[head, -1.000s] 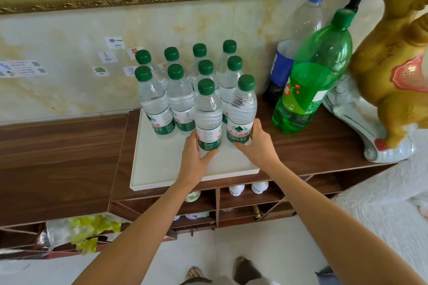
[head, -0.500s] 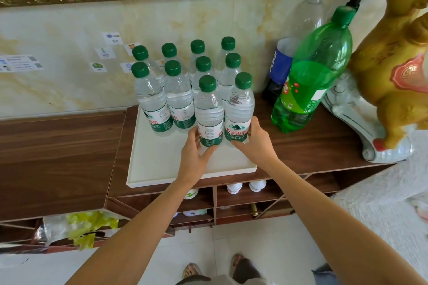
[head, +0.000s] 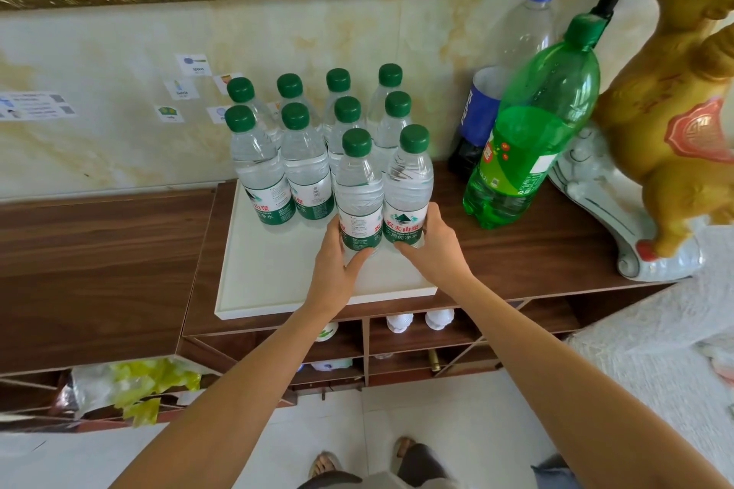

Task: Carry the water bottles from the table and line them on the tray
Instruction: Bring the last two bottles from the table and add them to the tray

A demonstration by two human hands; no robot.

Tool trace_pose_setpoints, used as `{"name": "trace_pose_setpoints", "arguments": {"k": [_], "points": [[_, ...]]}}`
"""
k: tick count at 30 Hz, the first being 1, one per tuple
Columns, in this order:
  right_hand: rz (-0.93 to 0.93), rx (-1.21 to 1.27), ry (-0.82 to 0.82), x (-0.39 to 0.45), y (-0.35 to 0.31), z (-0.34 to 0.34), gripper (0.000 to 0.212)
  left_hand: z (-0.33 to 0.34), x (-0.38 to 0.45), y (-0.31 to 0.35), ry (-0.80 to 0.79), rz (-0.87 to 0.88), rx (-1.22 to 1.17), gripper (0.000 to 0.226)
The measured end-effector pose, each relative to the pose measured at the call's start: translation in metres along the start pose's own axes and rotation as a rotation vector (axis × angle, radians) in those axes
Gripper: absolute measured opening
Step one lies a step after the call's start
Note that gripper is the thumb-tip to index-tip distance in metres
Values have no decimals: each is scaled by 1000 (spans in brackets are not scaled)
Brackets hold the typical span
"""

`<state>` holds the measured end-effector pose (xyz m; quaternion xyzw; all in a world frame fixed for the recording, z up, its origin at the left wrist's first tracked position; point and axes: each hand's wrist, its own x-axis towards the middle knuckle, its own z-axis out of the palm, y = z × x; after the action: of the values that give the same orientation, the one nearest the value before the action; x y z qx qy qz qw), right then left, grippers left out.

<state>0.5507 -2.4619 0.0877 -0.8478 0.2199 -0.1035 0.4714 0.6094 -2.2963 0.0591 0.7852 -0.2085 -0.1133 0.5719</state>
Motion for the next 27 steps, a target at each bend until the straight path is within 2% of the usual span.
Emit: {"name": "trace_pose_setpoints", "arguments": {"k": [7, 12, 17, 19, 24, 27], "points": [[37, -28, -55, 3, 5, 0, 56, -1, -2, 3, -12, -10, 20, 73], [64, -25, -29, 4, 17, 7, 58, -4, 0, 4, -26, -64, 27, 71], [81, -23, -44, -4, 15, -3, 59, -21, -9, 10, -35, -141, 136, 67], [79, -43, 13, -14, 7, -7, 53, -34, -17, 12, -40, -158, 198, 62], [-4, -173, 252, -62, -23, 5, 26, -88, -51, 14, -39, -95, 373, 30], [-65, -189, 158, -90, -54, 42, 23, -138, -85, 11, -27, -97, 443, 28]]}}
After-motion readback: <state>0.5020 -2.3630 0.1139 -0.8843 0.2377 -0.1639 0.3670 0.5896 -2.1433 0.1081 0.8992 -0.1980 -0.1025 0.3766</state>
